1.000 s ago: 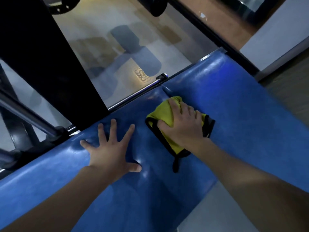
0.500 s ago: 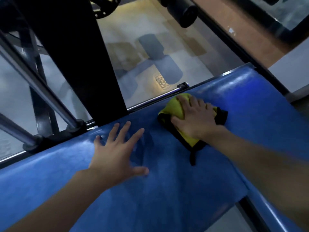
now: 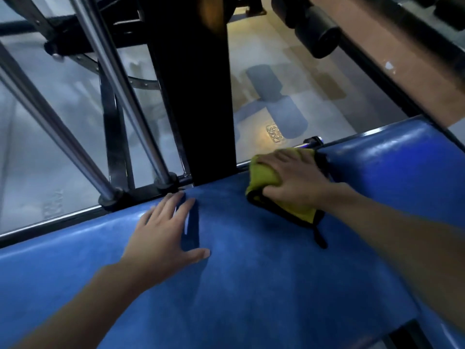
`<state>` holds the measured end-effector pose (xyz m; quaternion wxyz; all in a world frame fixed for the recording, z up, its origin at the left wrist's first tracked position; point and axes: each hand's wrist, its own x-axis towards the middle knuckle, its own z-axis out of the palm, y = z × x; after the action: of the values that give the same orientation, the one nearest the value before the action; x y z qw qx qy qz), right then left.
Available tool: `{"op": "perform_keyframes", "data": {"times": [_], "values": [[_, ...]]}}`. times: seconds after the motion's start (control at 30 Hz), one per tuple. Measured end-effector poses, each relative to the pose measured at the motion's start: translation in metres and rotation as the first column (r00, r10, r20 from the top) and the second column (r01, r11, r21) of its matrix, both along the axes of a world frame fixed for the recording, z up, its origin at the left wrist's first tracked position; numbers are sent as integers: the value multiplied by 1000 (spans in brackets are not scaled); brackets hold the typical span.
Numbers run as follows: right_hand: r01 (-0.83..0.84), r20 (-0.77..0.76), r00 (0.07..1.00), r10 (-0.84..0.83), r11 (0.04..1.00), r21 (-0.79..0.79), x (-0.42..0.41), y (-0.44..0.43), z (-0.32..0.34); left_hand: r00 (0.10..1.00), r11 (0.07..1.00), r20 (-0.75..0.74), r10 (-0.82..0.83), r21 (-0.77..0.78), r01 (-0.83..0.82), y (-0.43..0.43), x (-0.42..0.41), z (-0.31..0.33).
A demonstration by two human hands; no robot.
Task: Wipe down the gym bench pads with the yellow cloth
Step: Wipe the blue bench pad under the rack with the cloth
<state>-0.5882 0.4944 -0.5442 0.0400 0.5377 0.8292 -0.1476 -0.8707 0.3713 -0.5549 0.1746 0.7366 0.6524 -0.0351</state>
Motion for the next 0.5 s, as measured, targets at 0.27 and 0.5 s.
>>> {"op": "perform_keyframes", "data": {"times": [0.27,0.5], "values": [[107,51,992,-113,988,114,-85,-49,-10,997,998,-54,57,24,-55,-18,-37,1],[298,72,950,-305,950,92,-77,-55,-3,978,982,-95,187,-1,-188,-47,-98,3]]}}
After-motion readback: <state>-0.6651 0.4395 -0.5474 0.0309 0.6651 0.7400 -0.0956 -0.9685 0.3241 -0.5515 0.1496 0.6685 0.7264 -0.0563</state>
